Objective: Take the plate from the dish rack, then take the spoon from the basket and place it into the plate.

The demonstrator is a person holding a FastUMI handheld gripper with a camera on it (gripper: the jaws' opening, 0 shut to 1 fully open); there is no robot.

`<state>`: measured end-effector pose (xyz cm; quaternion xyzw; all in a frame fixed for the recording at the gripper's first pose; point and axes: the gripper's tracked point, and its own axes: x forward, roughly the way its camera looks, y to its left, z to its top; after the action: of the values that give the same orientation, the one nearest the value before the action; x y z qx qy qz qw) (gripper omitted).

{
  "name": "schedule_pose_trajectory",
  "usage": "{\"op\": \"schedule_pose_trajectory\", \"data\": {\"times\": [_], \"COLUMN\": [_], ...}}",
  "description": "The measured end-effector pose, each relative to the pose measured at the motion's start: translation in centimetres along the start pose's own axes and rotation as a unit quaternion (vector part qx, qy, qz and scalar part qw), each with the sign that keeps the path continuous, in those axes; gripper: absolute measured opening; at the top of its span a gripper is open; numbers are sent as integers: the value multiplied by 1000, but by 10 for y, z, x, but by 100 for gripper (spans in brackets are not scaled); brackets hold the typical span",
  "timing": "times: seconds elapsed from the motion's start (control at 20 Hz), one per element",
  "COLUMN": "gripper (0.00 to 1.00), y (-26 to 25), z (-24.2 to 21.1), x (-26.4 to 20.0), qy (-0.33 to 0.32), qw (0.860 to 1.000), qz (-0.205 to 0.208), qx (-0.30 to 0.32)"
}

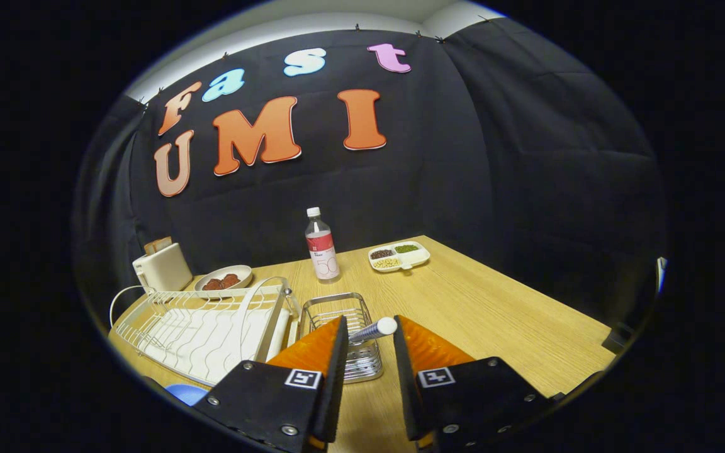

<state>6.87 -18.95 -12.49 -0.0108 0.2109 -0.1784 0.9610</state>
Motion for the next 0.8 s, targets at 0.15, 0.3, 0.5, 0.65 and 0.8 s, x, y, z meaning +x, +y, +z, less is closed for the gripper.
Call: {"op": "schedule_pose_trajectory", "data": {"times": [0.15, 0.3, 0.5, 0.65, 0.8], "gripper": [24, 10, 8, 8, 9], "y": [13, 15, 21, 23, 28], "z": [2, 6, 23, 37, 58], "x": [-6, -4, -10, -24, -48], "qy": [2, -1, -11, -23, -41], "qw": [999, 999, 998, 999, 998], "qz": [24, 23, 29, 31, 42], "qx": [27, 39, 48, 36, 27]}}
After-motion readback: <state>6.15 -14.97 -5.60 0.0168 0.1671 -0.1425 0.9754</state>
